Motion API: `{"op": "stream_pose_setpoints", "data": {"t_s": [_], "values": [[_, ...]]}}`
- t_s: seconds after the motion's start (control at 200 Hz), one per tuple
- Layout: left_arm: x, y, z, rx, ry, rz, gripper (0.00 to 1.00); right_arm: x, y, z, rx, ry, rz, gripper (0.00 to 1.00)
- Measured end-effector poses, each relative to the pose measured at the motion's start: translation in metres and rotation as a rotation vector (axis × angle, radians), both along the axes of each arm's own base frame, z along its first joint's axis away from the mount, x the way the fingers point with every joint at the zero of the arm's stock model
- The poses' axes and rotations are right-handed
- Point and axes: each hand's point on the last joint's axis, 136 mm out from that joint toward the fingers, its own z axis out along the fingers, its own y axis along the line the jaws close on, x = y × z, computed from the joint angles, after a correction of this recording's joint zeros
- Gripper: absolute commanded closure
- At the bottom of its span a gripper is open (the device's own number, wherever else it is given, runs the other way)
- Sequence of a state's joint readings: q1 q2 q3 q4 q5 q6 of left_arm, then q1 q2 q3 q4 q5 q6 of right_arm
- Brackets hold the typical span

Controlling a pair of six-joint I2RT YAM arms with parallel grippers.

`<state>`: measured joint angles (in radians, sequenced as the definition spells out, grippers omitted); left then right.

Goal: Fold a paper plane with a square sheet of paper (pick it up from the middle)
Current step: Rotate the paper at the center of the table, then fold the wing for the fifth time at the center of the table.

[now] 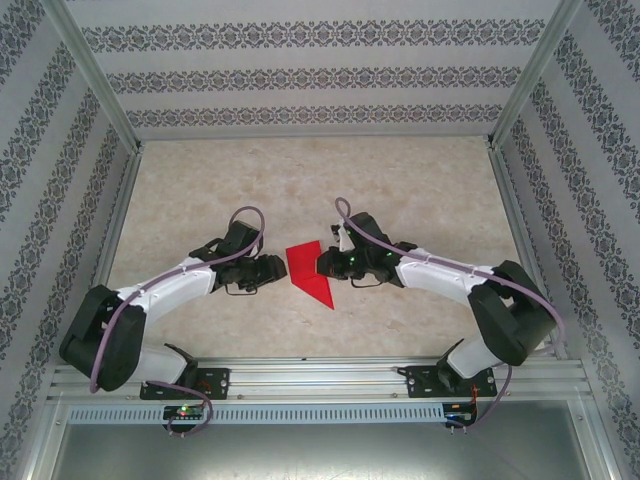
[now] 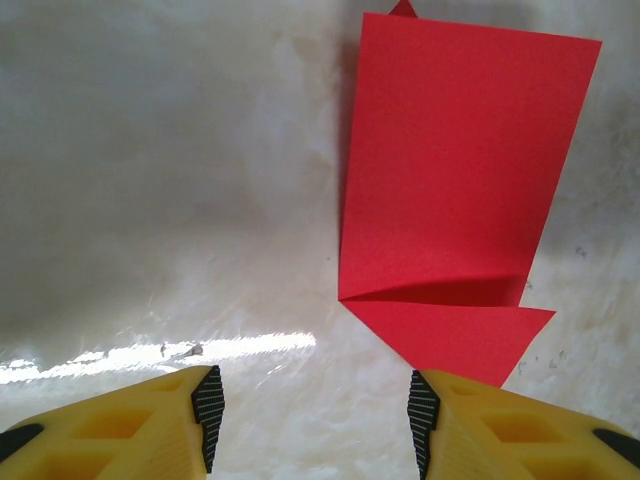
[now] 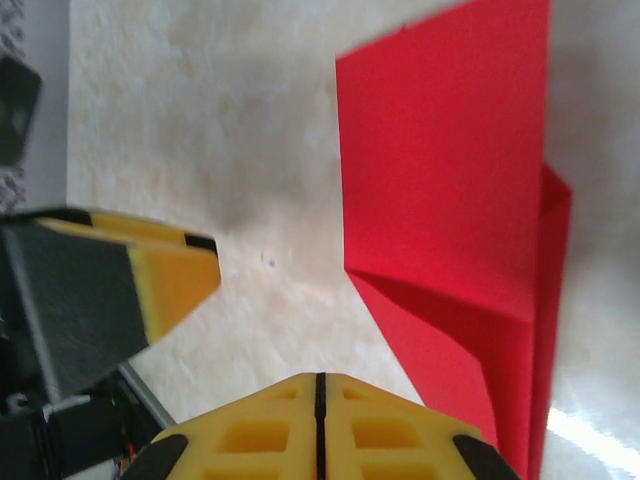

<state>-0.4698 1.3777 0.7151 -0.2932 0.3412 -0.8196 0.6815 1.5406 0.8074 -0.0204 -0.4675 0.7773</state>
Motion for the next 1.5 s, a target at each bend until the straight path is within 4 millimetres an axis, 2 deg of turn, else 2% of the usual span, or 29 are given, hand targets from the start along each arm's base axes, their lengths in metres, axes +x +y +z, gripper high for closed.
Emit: {"op": "stream_pose_setpoints", "data": {"t_s": [0.23, 0.49, 0.644, 0.954, 1.324, 1.499], "values": [[0.000, -0.004, -0.003, -0.009, 0.020, -0.009, 0.45, -0.005, 0.003, -0.032, -0.054, 0.071, 0.025, 0.90], [0.000, -0.007, -0.007, -0.019, 0.035, -0.018, 0.45, 0.012, -0.009, -0.051, -0.066, 0.092, -0.020, 0.89], [0.001, -0.010, -0.010, -0.025, 0.050, -0.025, 0.45, 0.008, -0.016, -0.074, -0.045, 0.143, -0.043, 0.88], [0.008, -0.018, -0.009, -0.050, 0.052, -0.037, 0.42, 0.012, -0.016, -0.069, 0.199, 0.224, -0.088, 0.86], [0.024, -0.038, -0.023, -0.117, 0.096, -0.031, 0.43, 0.013, -0.017, -0.067, 0.242, 0.244, -0.089, 0.86], [0.035, -0.048, -0.019, -0.154, 0.086, -0.037, 0.44, 0.012, -0.017, -0.067, 0.250, 0.249, -0.084, 0.85]]}}
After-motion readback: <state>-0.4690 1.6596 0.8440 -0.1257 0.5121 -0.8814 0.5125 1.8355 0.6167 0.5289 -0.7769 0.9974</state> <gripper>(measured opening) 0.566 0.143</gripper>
